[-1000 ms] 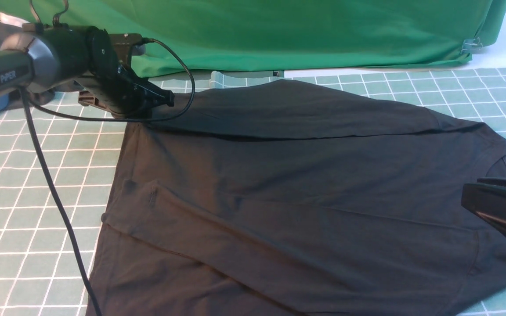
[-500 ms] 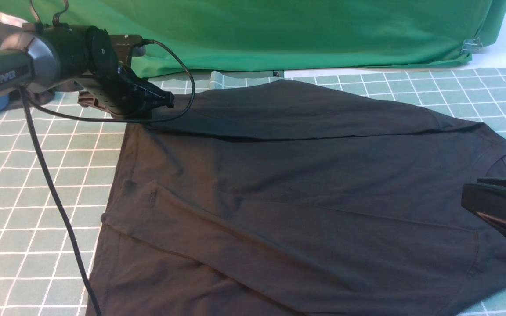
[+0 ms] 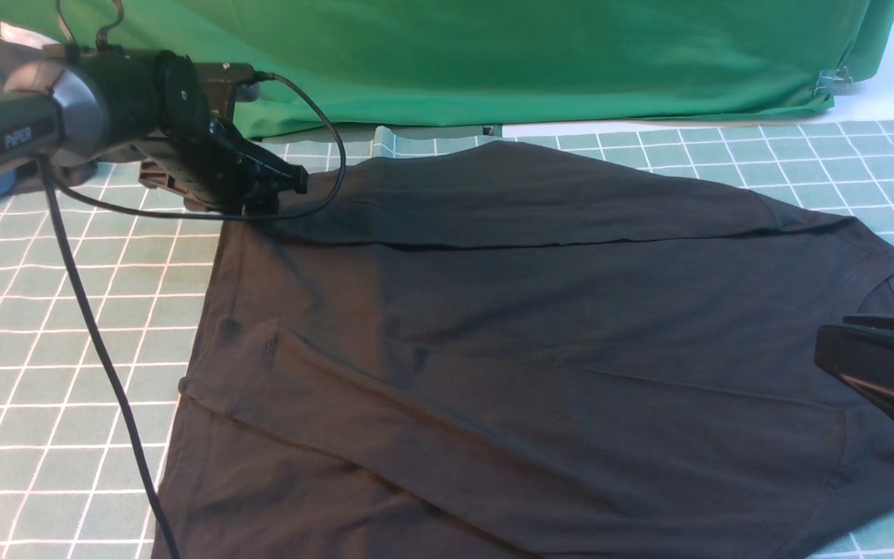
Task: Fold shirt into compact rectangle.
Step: 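Grab the top left corner of the dark shirt with the left gripper, then fold the left side of the dark shirt inward over its body with the left gripper, then grasp the near edge of the shirt at its hem and shoulder corners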
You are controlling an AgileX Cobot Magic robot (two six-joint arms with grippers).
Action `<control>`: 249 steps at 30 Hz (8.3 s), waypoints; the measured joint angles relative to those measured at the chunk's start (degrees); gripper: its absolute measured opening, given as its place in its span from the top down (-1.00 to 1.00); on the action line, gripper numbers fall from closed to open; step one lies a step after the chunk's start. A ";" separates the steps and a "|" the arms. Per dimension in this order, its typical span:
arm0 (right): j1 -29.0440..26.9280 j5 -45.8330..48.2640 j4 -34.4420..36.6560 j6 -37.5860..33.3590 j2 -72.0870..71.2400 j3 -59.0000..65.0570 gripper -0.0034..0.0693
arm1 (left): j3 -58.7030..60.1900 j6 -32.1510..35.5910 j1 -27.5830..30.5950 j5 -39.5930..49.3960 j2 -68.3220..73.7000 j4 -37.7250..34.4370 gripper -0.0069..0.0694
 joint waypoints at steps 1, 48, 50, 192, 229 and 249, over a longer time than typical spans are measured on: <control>0.00 0.05 0.00 0.00 0.00 0.00 0.46 | 0.00 0.00 0.00 -0.02 0.30 0.00 -0.01; 0.00 0.47 0.00 0.00 0.00 0.00 0.39 | 0.00 0.58 0.00 -1.02 0.48 -2.25 -0.01; 0.00 0.47 0.00 0.00 0.00 0.00 0.39 | 0.00 0.75 0.00 -1.02 0.48 -2.61 0.06; 0.00 12.93 -35.51 22.74 8.15 -13.22 0.57 | 62.97 -0.64 -6.29 22.97 -56.55 -2.59 0.36; 0.00 7.20 -35.51 22.74 13.71 -13.22 0.54 | 63.04 -10.08 -16.01 22.19 -44.17 0.57 0.80; 0.00 7.26 -35.51 22.74 13.71 -13.22 0.53 | 63.42 -12.70 -16.38 22.97 -53.67 -2.16 0.49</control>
